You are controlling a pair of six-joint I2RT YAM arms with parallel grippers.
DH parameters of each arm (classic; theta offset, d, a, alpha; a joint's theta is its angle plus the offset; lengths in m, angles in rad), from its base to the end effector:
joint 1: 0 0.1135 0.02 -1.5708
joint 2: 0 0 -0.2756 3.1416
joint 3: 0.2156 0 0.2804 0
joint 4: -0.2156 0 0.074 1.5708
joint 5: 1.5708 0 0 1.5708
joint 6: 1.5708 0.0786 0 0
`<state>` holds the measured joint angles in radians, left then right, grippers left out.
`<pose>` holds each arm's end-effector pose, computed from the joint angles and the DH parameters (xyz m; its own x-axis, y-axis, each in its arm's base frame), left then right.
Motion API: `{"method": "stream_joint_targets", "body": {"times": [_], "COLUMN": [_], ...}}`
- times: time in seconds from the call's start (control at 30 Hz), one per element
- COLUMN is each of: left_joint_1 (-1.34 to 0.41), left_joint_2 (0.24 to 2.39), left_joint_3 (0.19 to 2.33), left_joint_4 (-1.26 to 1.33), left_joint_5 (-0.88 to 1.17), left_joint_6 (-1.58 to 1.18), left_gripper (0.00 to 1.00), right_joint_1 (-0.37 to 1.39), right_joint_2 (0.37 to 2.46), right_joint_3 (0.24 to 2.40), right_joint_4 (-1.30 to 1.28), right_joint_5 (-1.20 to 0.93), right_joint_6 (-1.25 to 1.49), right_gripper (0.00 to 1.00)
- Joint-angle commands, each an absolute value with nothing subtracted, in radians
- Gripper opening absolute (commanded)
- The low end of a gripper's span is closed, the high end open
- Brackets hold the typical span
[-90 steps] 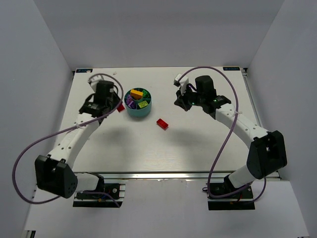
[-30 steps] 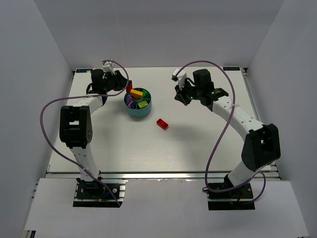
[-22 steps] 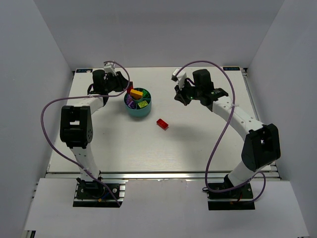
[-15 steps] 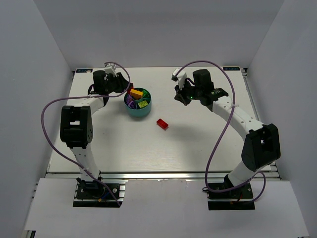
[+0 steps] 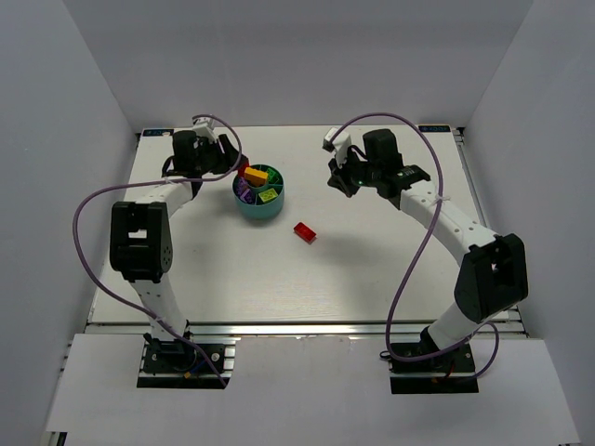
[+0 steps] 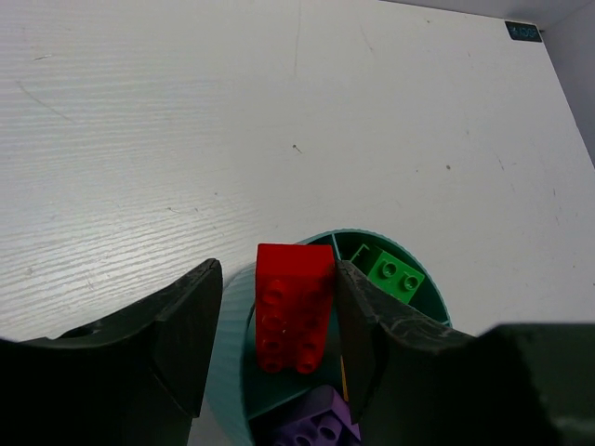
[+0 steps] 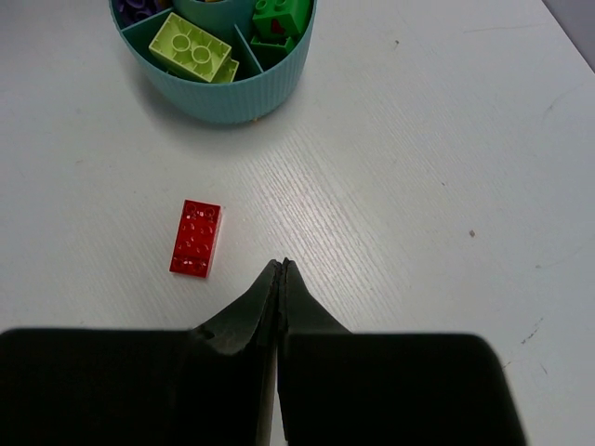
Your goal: Sort the legos into containers by color
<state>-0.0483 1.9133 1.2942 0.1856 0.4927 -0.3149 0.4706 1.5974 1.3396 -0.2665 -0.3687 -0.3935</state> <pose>0.4981 -0.0613 0.2028 -0.5449 -0.2469 -0.8013 0.3182 0.8233 -0.4700 0.3749 0.2225 0.3034 -0.1433 -0.4742 -0.8687 -0.8185 0.5502 -0.1653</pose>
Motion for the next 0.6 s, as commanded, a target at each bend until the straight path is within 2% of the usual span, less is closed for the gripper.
{"method": "stream_joint_targets", "body": {"times": [0.0,0.37,0.4,0.43,0.47,0.5,0.53,0.57], "left_joint_1": [-0.048,-0.046,-0.046,-0.046,-0.043,-0.038,-0.031,-0.009], "left_joint_2": [1.809,1.709,1.695,1.681,1.652,1.635,1.62,1.582], "left_joint_3": [1.292,1.244,1.243,1.246,1.244,1.241,1.23,1.22], "left_joint_4": [0.166,0.193,0.186,0.177,0.166,0.15,0.141,0.129], "left_joint_5": [0.474,0.459,0.451,0.428,0.413,0.402,0.387,0.385], "left_joint_6": [-0.311,-0.37,-0.377,-0.38,-0.383,-0.399,-0.413,-0.426], "left_gripper": [0.62,0.61,0.6,0.57,0.52,0.33,0.23,0.14], "right_joint_1": [0.463,0.465,0.465,0.465,0.465,0.465,0.466,0.469], "right_joint_2": [1.549,1.525,1.526,1.531,1.535,1.545,1.577,1.595], "right_joint_3": [1.341,1.333,1.336,1.338,1.339,1.345,1.356,1.368], "right_joint_4": [-0.236,-0.25,-0.261,-0.271,-0.284,-0.334,-0.369,-0.399], "right_joint_5": [-0.377,-0.39,-0.4,-0.409,-0.423,-0.466,-0.488,-0.501], "right_joint_6": [-0.396,-0.414,-0.426,-0.439,-0.468,-0.488,-0.508,-0.52], "right_gripper": [0.0,0.02,0.09,0.24,0.67,0.82,0.89,0.9]}}
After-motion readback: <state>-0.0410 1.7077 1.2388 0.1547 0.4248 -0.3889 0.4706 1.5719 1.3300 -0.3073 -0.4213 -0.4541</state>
